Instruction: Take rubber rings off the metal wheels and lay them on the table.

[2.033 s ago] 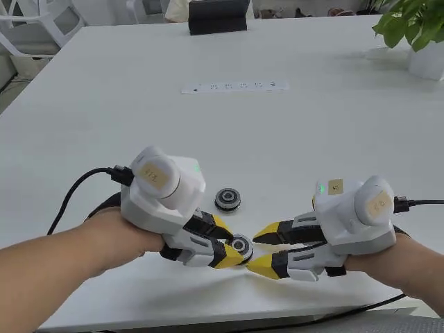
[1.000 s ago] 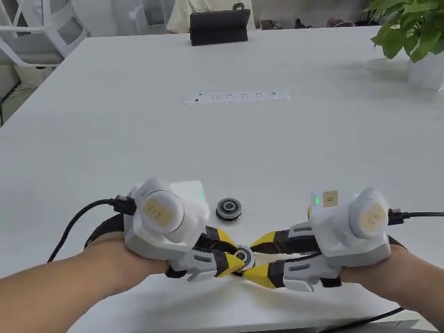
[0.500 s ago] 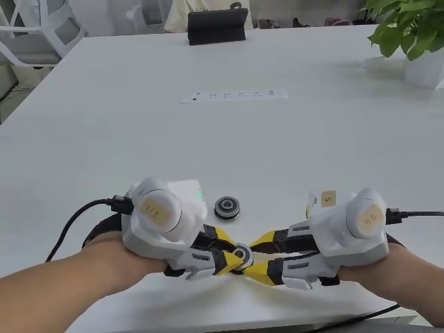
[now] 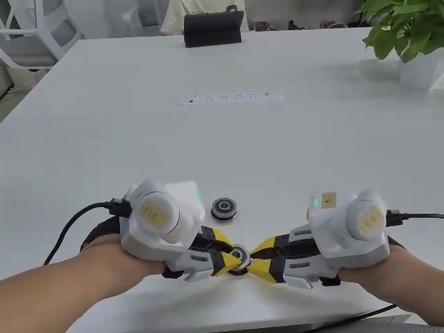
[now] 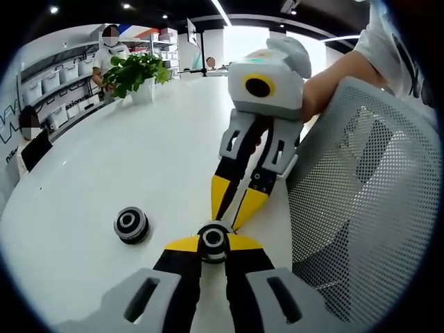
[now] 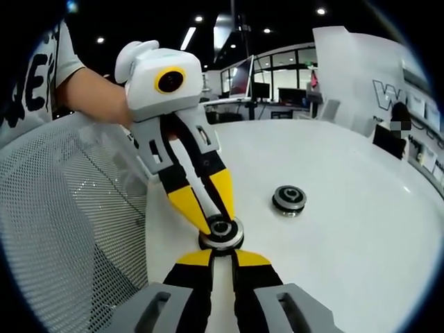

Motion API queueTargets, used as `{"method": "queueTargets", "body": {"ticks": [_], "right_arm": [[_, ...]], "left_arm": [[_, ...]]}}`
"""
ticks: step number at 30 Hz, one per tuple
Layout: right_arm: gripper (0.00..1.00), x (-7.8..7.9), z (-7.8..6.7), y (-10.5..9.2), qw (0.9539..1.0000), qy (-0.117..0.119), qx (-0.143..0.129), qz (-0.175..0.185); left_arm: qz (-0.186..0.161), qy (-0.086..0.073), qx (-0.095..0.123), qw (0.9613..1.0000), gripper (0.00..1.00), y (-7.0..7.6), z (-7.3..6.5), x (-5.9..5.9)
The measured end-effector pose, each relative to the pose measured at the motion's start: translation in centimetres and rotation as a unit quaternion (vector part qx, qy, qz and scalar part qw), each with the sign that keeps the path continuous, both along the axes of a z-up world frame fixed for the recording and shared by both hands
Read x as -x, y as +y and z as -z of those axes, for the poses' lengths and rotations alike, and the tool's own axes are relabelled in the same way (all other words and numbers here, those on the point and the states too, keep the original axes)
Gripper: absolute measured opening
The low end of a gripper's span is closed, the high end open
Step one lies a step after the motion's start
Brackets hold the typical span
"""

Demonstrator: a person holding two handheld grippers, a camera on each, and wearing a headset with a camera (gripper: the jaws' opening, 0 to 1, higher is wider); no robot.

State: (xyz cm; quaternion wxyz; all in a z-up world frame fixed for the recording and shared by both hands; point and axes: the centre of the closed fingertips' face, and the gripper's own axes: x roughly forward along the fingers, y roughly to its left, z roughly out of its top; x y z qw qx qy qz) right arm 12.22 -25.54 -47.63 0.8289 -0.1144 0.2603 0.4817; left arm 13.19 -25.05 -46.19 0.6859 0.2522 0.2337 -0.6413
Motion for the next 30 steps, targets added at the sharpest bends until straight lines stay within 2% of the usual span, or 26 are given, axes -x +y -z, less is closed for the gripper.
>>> {"method": "queueTargets", "body": {"ticks": [3, 4, 5, 6, 10, 12, 15, 16, 18, 19, 22, 24, 25, 27, 30], "right_arm": [[0.00, 0.0, 0.1, -0.2, 1.0000, 0.003, 0.005, 0.003], [0.00, -0.3, 0.5, -0.7, 0.9997, -0.003, 0.025, 0.009], [0.00, -0.3, 0.7, -0.7, 0.9995, 0.001, 0.029, 0.008], [0.00, 0.0, 0.7, -0.4, 0.9996, 0.004, 0.028, -0.004], [0.00, 0.1, 0.5, -0.5, 0.9996, 0.004, 0.029, 0.002], [0.00, 0.1, 0.5, -0.5, 0.9996, 0.015, 0.023, 0.012], [0.00, 0.5, 0.4, -0.6, 0.9996, 0.016, 0.022, 0.006], [0.05, 0.5, 0.4, -0.7, 0.9996, 0.016, 0.020, 0.008], [0.22, 0.6, 0.1, -0.7, 0.9998, 0.013, 0.008, 0.011], [0.26, 0.7, -0.1, -0.6, 0.9998, 0.013, -0.001, 0.012], [0.30, 1.0, -0.4, -0.1, 0.9997, 0.018, -0.015, 0.001], [0.38, 0.6, -0.3, 0.1, 0.9999, 0.011, -0.009, 0.008], [0.38, 0.0, -0.4, -0.2, 0.9997, -0.004, 0.001, 0.025], [0.34, 0.2, -0.4, 0.2, 0.9999, 0.000, 0.000, 0.014], [0.35, -0.2, -0.7, 0.5, 0.9997, 0.003, -0.011, 0.021]], "left_arm": [[-0.001, 0.000, 0.000, 1.0000, 0.07, 0.0, 0.0, 0.0], [-0.001, 0.000, 0.000, 1.0000, 0.07, 0.0, 0.0, 0.0], [-0.001, 0.000, 0.001, 1.0000, 0.07, 0.0, 0.0, 0.0], [0.000, 0.000, 0.001, 1.0000, 0.07, 0.0, 0.0, 0.1], [0.000, 0.000, 0.001, 1.0000, 0.07, 0.0, 0.0, 0.0], [0.002, -0.001, 0.000, 1.0000, 0.07, -0.1, 0.0, 0.1], [0.002, -0.001, 0.000, 1.0000, 0.07, -0.1, 0.0, 0.1], [0.003, -0.001, 0.000, 1.0000, 0.07, -0.1, 0.0, 0.1], [0.003, -0.001, 0.000, 1.0000, 0.07, 0.0, 0.0, 0.1], [0.003, -0.001, 0.000, 1.0000, 0.07, 0.0, 0.0, 0.1], [0.004, 0.000, 0.001, 1.0000, 0.07, 0.0, 0.0, 0.1], [0.004, 0.000, 0.001, 1.0000, 0.07, 0.0, 0.0, 0.1], [0.004, 0.000, 0.001, 1.0000, 0.07, 0.0, 0.0, 0.1], [0.004, 0.001, 0.002, 1.0000, 0.07, 0.0, 0.0, 0.1], [0.004, 0.001, 0.002, 1.0000, 0.07, 0.0, 0.0, 0.1]]}}
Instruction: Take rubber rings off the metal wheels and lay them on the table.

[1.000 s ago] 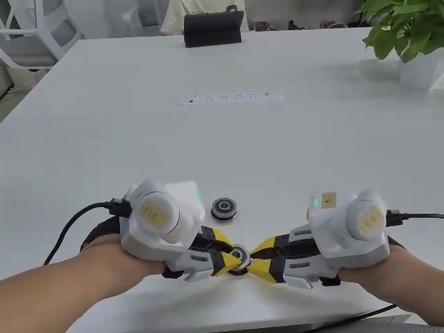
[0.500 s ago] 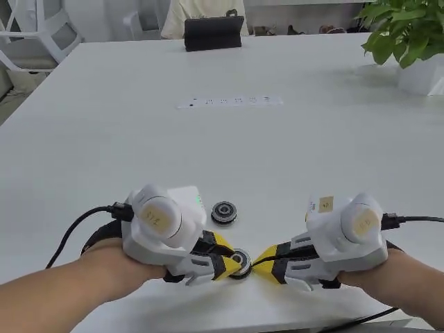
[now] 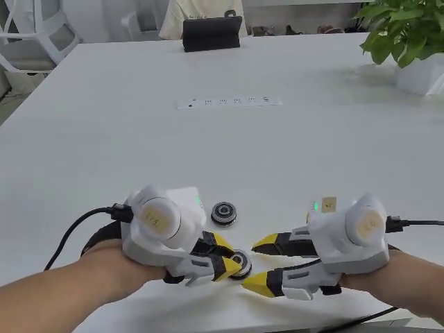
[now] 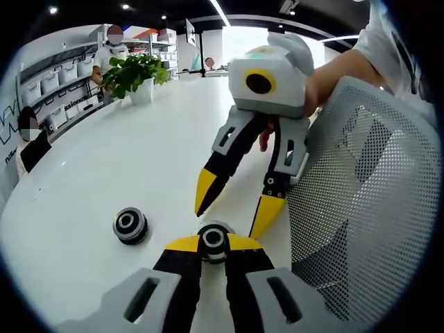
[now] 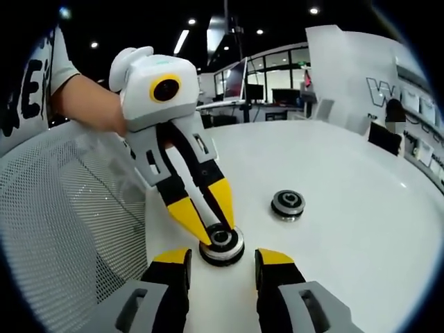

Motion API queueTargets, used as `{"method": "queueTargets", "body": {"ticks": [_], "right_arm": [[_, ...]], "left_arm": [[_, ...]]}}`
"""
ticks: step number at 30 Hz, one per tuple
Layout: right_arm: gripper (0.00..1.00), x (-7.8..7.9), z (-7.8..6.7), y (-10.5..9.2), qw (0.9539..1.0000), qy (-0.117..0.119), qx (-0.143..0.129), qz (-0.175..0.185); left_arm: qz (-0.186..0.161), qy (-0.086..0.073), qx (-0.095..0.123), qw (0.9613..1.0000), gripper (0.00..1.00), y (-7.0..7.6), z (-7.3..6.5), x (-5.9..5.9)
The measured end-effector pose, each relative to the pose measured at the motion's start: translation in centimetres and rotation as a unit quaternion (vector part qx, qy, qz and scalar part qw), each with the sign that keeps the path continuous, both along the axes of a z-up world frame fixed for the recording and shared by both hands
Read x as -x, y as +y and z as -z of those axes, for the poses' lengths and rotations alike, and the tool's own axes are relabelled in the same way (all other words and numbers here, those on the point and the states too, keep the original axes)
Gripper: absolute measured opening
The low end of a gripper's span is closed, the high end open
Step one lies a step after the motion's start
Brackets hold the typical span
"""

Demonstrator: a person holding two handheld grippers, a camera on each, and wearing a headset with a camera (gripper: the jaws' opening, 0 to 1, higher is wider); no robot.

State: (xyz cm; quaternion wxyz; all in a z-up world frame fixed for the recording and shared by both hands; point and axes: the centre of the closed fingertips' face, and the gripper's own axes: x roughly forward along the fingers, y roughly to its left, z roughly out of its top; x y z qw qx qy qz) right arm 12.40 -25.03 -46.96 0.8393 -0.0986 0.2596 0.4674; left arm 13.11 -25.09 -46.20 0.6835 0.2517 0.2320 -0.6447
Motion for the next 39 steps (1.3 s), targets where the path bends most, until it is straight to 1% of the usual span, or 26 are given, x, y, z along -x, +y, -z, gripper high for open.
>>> {"method": "queueTargets", "body": {"ticks": [3, 6, 12, 16, 21, 25, 32, 36, 39], "right_arm": [[0.30, -0.2, 0.2, 0.1, 0.9999, -0.003, 0.008, -0.006], [0.26, -0.2, 0.6, 0.3, 0.9995, -0.005, 0.025, -0.018], [0.25, -0.2, 0.8, 0.4, 0.9997, 0.004, 0.019, -0.015], [0.23, -0.2, 0.7, 0.4, 0.9998, 0.005, 0.016, -0.011], [0.21, 0.0, 0.8, 0.0, 0.9999, 0.012, 0.012, -0.001], [0.18, 0.1, 1.0, -0.2, 0.9998, 0.017, 0.014, 0.005], [0.14, 0.1, 1.1, -0.4, 0.9996, 0.021, 0.017, 0.010], [0.10, 0.3, 1.2, -0.5, 0.9994, 0.026, 0.017, 0.013], [0.09, 0.3, 1.2, -0.5, 0.9994, 0.028, 0.016, 0.015]], "left_arm": [[0.000, 0.000, 0.001, 1.0000, 0.07, 0.0, 0.0, 0.0], [-0.001, 0.000, 0.001, 1.0000, 0.07, 0.0, 0.0, 0.0], [-0.001, 0.000, 0.001, 1.0000, 0.07, 0.0, 0.0, 0.0], [-0.002, 0.000, 0.001, 1.0000, 0.07, 0.0, 0.0, 0.0], [-0.003, 0.000, 0.001, 1.0000, 0.07, 0.0, 0.0, 0.0], [-0.004, 0.000, 0.002, 1.0000, 0.07, 0.1, 0.0, 0.0], [-0.005, 0.000, 0.002, 1.0000, 0.07, 0.0, 0.0, 0.0], [-0.006, 0.000, 0.003, 1.0000, 0.07, 0.1, 0.0, 0.0], [-0.007, 0.000, 0.003, 1.0000, 0.07, 0.1, 0.0, 0.0]]}}
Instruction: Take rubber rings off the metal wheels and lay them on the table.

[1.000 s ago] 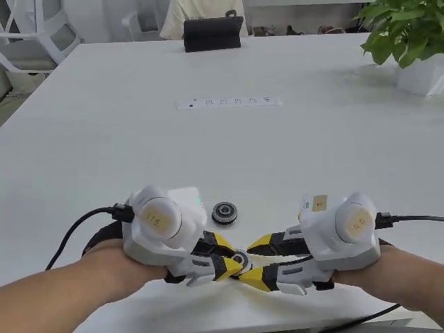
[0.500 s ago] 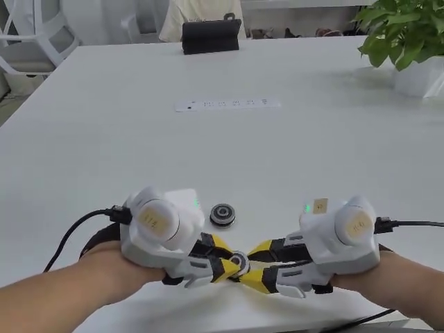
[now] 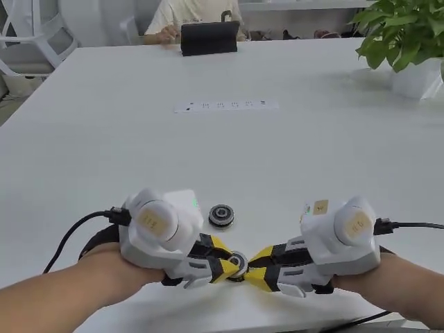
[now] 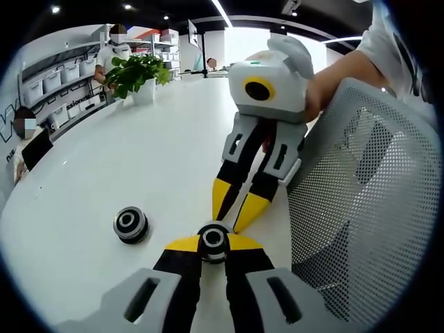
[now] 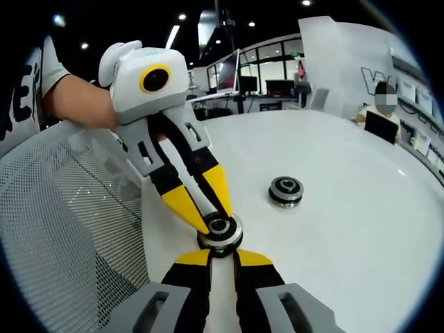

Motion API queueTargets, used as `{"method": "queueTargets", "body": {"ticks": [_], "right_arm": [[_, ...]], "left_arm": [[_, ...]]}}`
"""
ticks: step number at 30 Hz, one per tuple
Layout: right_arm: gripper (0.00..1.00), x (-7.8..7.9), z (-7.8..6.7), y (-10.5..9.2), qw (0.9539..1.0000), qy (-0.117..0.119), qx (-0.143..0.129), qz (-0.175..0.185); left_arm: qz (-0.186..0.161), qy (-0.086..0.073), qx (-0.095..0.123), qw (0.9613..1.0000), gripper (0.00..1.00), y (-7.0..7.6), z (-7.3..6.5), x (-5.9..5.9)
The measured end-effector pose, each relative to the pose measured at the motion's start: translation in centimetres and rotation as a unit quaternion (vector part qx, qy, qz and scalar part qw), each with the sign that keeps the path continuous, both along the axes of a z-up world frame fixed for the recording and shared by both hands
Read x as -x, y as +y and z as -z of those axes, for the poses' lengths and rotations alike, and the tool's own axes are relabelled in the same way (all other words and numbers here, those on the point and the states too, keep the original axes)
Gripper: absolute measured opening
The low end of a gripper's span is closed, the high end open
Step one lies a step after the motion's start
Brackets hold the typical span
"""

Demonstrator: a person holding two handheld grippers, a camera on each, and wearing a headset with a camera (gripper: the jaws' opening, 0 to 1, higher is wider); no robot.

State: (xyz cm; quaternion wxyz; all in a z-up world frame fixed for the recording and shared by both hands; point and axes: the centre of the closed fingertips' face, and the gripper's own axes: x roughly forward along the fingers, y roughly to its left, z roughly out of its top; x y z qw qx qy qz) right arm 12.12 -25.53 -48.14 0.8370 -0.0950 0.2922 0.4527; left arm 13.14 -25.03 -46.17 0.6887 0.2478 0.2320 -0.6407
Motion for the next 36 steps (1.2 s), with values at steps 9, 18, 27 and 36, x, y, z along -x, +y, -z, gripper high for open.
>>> {"method": "queueTargets", "body": {"ticks": [9, 18, 27, 36], "right_arm": [[0.02, -0.26, -0.04, -0.33, 0.9998, 0.007, -0.005, 0.016], [0.01, -0.20, -0.01, -0.26, 0.9998, -0.009, 0.017, 0.007], [0.03, -0.11, -0.02, -0.15, 0.9932, -0.068, 0.080, -0.049], [0.04, -0.34, -0.05, -0.26, 0.9954, -0.054, 0.070, -0.037]], "left_arm": [[-0.002, 0.000, 0.000, 1.0000, 0.07, -0.03, 0.03, -0.04], [-0.002, 0.000, 0.000, 1.0000, 0.07, -0.01, 0.04, -0.05], [-0.001, 0.000, 0.001, 1.0000, 0.07, 0.00, 0.05, -0.03], [-0.001, 0.002, 0.001, 1.0000, 0.07, -0.01, 0.08, -0.03]]}}
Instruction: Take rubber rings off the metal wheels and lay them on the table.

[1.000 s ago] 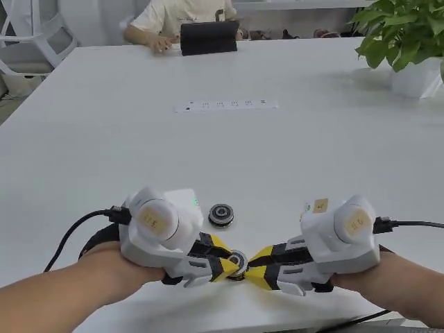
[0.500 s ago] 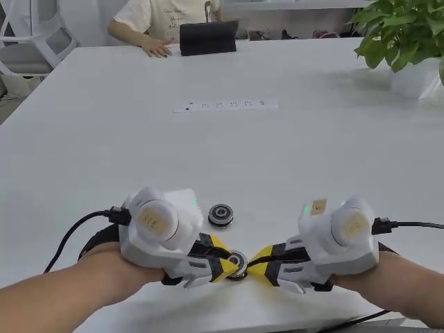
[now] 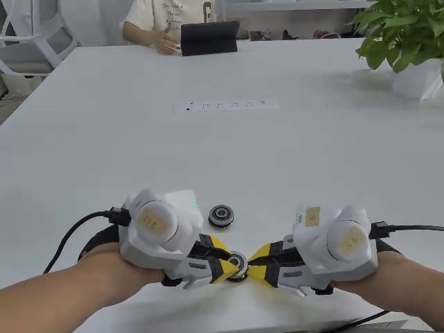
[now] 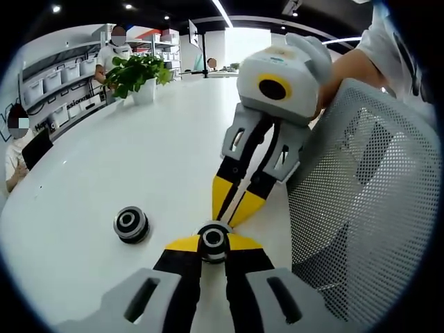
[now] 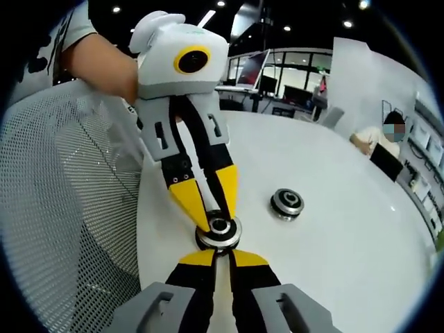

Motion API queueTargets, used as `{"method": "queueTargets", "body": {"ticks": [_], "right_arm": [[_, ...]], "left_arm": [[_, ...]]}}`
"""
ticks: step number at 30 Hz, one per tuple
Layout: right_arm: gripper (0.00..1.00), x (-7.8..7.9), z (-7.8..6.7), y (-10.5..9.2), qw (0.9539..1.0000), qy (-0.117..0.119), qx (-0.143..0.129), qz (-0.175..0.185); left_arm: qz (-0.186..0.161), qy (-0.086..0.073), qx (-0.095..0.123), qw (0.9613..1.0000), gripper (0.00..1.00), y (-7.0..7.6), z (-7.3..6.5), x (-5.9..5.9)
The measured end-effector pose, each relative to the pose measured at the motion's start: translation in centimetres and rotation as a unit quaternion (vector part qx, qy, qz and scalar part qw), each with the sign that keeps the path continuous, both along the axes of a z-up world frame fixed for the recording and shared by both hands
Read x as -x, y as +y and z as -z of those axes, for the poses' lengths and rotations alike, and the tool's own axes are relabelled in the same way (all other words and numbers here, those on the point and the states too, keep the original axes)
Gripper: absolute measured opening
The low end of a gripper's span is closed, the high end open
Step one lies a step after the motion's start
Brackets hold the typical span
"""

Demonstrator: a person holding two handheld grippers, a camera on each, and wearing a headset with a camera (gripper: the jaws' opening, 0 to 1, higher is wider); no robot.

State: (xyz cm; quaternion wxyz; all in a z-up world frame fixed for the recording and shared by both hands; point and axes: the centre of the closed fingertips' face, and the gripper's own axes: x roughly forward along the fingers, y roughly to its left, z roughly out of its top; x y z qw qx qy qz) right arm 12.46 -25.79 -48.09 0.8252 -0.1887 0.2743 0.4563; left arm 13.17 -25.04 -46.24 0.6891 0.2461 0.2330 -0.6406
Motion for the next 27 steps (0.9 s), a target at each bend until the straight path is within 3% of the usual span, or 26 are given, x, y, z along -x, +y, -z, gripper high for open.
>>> {"method": "queueTargets", "body": {"ticks": [2, 6, 14, 24, 26, 27], "right_arm": [[0.04, 0.01, 0.05, -0.04, 0.9991, 0.028, -0.022, 0.022], [0.02, -0.12, 0.09, -0.12, 0.9969, 0.053, -0.039, 0.043], [0.00, 0.02, 0.15, -0.06, 0.9932, 0.078, -0.057, 0.064], [0.00, -0.06, 0.22, -0.49, 0.9745, 0.137, -0.122, 0.128], [0.00, -0.08, -0.04, -0.35, 0.9686, 0.148, -0.145, 0.138], [0.00, -0.17, -0.13, -0.58, 0.9622, 0.160, -0.160, 0.152]], "left_arm": [[0.000, 0.000, 0.000, 1.0000, 0.07, 0.00, 0.01, -0.01], [-0.002, 0.000, 0.000, 1.0000, 0.07, 0.00, 0.01, -0.01], [-0.005, 0.000, -0.001, 1.0000, 0.07, 0.00, -0.01, -0.03], [-0.006, -0.001, -0.001, 1.0000, 0.07, 0.03, -0.05, -0.02], [-0.005, -0.001, -0.001, 1.0000, 0.07, 0.03, -0.05, -0.03], [-0.005, -0.002, -0.001, 1.0000, 0.07, 0.04, -0.05, -0.03]]}}
